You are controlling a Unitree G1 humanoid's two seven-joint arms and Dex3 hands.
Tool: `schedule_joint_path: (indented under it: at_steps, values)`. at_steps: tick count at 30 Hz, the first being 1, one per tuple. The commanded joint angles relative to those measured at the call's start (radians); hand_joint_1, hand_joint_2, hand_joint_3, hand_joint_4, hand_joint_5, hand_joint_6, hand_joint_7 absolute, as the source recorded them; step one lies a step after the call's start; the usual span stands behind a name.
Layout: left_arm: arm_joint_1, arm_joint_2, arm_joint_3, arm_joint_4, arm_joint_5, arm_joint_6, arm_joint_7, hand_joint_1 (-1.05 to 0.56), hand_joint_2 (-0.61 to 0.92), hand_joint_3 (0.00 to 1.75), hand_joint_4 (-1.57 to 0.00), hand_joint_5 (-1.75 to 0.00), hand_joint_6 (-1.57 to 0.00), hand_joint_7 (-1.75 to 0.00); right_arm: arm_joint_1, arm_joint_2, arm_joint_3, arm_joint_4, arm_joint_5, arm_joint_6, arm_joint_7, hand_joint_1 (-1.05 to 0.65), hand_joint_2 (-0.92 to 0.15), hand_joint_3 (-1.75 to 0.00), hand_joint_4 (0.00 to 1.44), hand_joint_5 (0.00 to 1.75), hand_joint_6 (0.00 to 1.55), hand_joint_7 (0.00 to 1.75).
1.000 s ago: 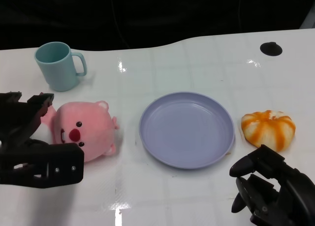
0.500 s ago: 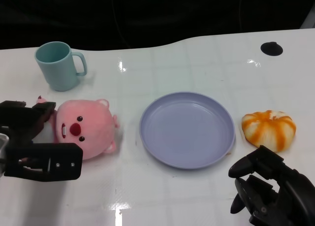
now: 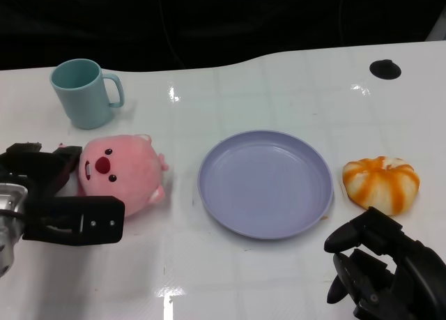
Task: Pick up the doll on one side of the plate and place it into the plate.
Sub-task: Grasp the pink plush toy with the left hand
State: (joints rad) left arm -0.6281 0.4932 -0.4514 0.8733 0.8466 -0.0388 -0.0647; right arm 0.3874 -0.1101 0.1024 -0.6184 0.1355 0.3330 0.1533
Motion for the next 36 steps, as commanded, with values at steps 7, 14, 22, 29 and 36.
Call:
schedule_joint_path:
  at_steps: [7, 14, 22, 29, 36]
  values:
    - [-0.042, -0.039, -0.054, 0.167, -0.02, -0.028, 0.076, -0.51, 0.88, 0.0, -0.16, -0.09, -0.19, -0.02, 0.011, -0.005, -0.011, -0.026, 0.003, 0.0, -0.003, -0.3, -0.92, -0.6, 0.5, 1.74, 0.38, 1.65]
    - [-0.072, -0.068, -0.067, 0.276, -0.047, -0.051, 0.147, -0.36, 0.88, 0.0, -0.46, -0.11, -0.35, -0.03, 0.008, -0.007, -0.009, -0.022, 0.012, 0.0, 0.003, -0.3, -0.92, -0.59, 0.49, 1.74, 0.37, 1.66]
    - [-0.108, -0.075, -0.097, 0.341, -0.042, -0.123, 0.222, -0.21, 0.92, 0.05, -0.81, -1.02, -1.1, -0.01, 0.014, -0.005, -0.01, -0.026, 0.013, 0.006, 0.0, -0.3, -0.92, -0.59, 0.5, 1.73, 0.37, 1.66]
    - [-0.111, -0.074, -0.136, 0.37, -0.025, -0.135, 0.275, -0.29, 0.92, 0.1, -0.7, -1.58, -1.13, -0.01, 0.018, 0.004, -0.007, -0.021, 0.017, 0.001, -0.002, -0.31, -0.92, -0.59, 0.51, 1.73, 0.38, 1.66]
    - [-0.095, -0.042, -0.12, 0.367, -0.052, -0.184, 0.365, -0.24, 0.92, 0.12, -0.71, -1.73, -0.77, -1.22, 0.021, 0.004, -0.008, -0.033, 0.018, 0.01, -0.005, -0.31, -0.92, -0.59, 0.5, 1.72, 0.37, 1.64]
